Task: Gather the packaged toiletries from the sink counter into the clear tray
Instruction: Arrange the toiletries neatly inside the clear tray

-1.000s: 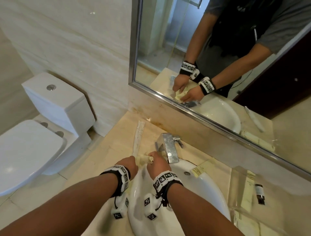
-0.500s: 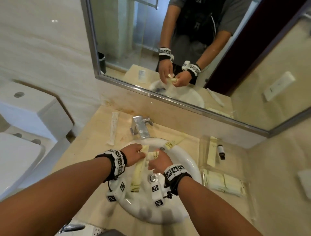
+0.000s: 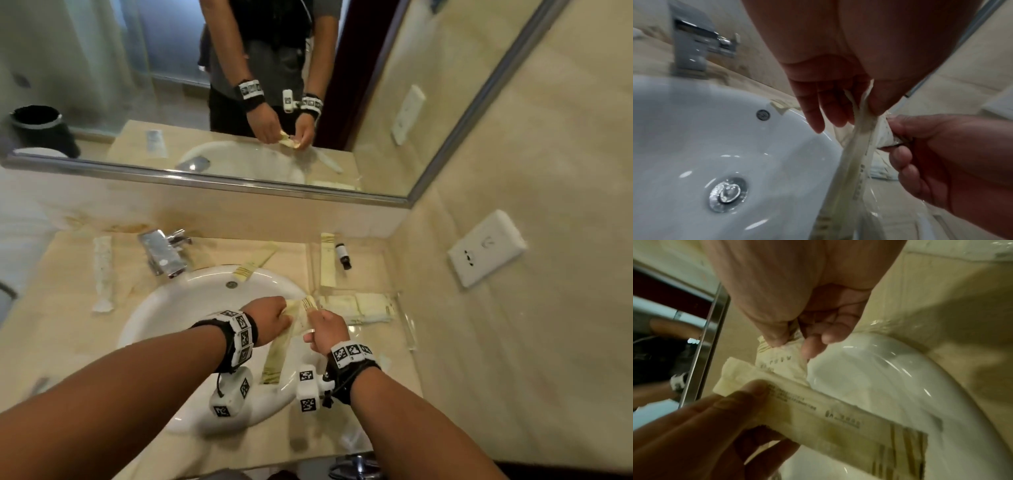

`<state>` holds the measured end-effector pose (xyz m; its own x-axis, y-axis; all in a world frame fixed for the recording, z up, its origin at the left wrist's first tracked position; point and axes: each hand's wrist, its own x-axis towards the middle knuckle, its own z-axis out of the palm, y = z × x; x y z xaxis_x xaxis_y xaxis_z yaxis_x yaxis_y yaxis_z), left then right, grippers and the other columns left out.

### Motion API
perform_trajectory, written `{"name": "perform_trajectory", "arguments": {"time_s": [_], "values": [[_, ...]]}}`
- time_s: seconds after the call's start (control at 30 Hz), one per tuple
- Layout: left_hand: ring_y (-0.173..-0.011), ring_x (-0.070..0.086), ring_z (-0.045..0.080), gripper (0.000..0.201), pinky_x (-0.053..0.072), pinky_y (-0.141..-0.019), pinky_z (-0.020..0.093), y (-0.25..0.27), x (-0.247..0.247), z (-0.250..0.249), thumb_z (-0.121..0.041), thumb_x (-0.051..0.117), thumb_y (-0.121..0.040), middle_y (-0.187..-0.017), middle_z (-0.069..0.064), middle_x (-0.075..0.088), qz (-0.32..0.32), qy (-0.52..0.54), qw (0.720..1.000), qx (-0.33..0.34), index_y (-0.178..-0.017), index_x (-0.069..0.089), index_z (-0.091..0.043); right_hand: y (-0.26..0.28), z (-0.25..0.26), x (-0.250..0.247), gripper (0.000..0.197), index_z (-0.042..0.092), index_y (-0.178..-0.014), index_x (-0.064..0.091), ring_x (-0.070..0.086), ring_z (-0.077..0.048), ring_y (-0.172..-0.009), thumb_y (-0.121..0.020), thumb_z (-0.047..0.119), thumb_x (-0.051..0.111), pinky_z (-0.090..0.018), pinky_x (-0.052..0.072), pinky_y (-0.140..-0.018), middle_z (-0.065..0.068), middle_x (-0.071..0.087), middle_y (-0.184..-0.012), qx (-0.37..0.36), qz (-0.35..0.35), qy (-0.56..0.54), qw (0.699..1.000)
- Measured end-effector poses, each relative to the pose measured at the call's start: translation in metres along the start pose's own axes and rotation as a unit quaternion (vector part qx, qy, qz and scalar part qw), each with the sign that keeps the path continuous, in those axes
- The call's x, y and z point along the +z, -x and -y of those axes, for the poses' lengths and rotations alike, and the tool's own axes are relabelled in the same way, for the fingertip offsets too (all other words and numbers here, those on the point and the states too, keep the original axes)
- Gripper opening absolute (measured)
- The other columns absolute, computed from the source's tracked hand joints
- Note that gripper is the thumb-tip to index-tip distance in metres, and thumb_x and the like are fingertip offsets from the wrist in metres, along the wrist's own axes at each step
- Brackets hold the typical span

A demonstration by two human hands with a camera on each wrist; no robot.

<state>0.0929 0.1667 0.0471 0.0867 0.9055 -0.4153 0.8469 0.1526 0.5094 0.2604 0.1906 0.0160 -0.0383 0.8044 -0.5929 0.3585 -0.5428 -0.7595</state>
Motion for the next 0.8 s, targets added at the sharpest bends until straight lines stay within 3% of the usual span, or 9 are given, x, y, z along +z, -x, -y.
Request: {"name": "perform_trajectory", "arguments": {"time_s": [0.13,0.23,0.37,0.5,0.63,0.73,0.8], "values": [[-0.079,0.051,0.023,0.025,0.038,-0.070,0.031,-0.021,0.017,-0.031,-0.037,0.045,-0.099,-0.081,0.001,0.052,0.005,0.003,1.000,0.014,-0.086,0.045,-0.016,-0.013,-0.018,-0.031,0.021,0.010,-0.094,0.067,0.049,-0.015,-0.042,-0.097,0.029,0.057,-0.024,0.042,-0.045,-0.008,0.062,-0.060,0.046,-0.034,-0.073,0.996],[-0.076,0.048,0.023,0.027,0.035,-0.068,0.030,-0.035,0.030,-0.044,-0.035,0.046,-0.099,-0.074,-0.002,0.047,-0.006,0.024,1.000,0.002,-0.080,0.043,-0.017,-0.024,-0.025,-0.055,0.007,0.010,-0.097,0.066,0.052,-0.016,-0.046,-0.095,0.013,0.060,-0.025,0.043,-0.044,-0.009,0.061,-0.061,0.062,-0.072,-0.117,0.989],[-0.068,0.046,0.021,0.034,0.032,-0.059,0.031,-0.049,0.043,-0.056,-0.034,0.049,-0.097,-0.068,-0.002,0.046,-0.021,0.056,0.998,-0.032,-0.068,0.037,-0.019,-0.040,-0.032,-0.083,0.017,0.011,-0.092,0.068,0.056,-0.016,-0.050,-0.093,0.001,0.055,-0.023,0.047,-0.045,-0.012,0.063,-0.069,0.077,-0.094,-0.120,0.985],[-0.071,0.047,0.020,0.032,0.033,-0.062,0.030,-0.061,0.049,-0.067,-0.035,0.048,-0.098,-0.070,-0.004,0.047,-0.032,0.077,0.995,-0.051,-0.070,0.038,-0.021,-0.059,-0.034,-0.095,0.016,0.014,-0.091,0.067,0.058,-0.018,-0.053,-0.096,0.006,0.055,-0.025,0.050,-0.048,-0.010,0.067,-0.065,0.094,-0.126,-0.130,0.979],[-0.077,0.051,0.022,0.031,0.036,-0.067,0.031,-0.072,0.047,-0.063,-0.035,0.046,-0.099,-0.074,-0.004,0.049,-0.042,0.105,0.989,-0.092,-0.071,0.039,-0.022,-0.083,-0.030,-0.103,0.022,0.003,-0.099,0.071,0.055,-0.020,-0.045,-0.093,0.006,0.050,-0.026,0.044,-0.045,-0.008,0.064,-0.052,0.120,-0.143,-0.148,0.971],[-0.074,0.051,0.022,0.033,0.036,-0.065,0.031,-0.076,0.045,-0.056,-0.035,0.047,-0.098,-0.073,-0.001,0.050,-0.049,0.109,0.986,-0.115,-0.070,0.039,-0.020,-0.100,-0.025,-0.108,0.022,-0.003,-0.096,0.071,0.057,-0.020,-0.044,-0.096,0.008,0.052,-0.024,0.046,-0.044,-0.010,0.067,-0.057,0.141,-0.157,-0.157,0.965],[-0.073,0.051,0.022,0.033,0.036,-0.065,0.032,-0.075,0.047,-0.051,-0.034,0.047,-0.098,-0.073,0.000,0.051,-0.053,0.106,0.985,-0.126,-0.070,0.039,-0.019,-0.108,-0.022,-0.107,0.020,0.000,-0.100,0.070,0.060,-0.019,-0.045,-0.098,0.009,0.053,-0.021,0.047,-0.041,-0.011,0.070,-0.066,0.155,-0.151,-0.162,0.963]]}}
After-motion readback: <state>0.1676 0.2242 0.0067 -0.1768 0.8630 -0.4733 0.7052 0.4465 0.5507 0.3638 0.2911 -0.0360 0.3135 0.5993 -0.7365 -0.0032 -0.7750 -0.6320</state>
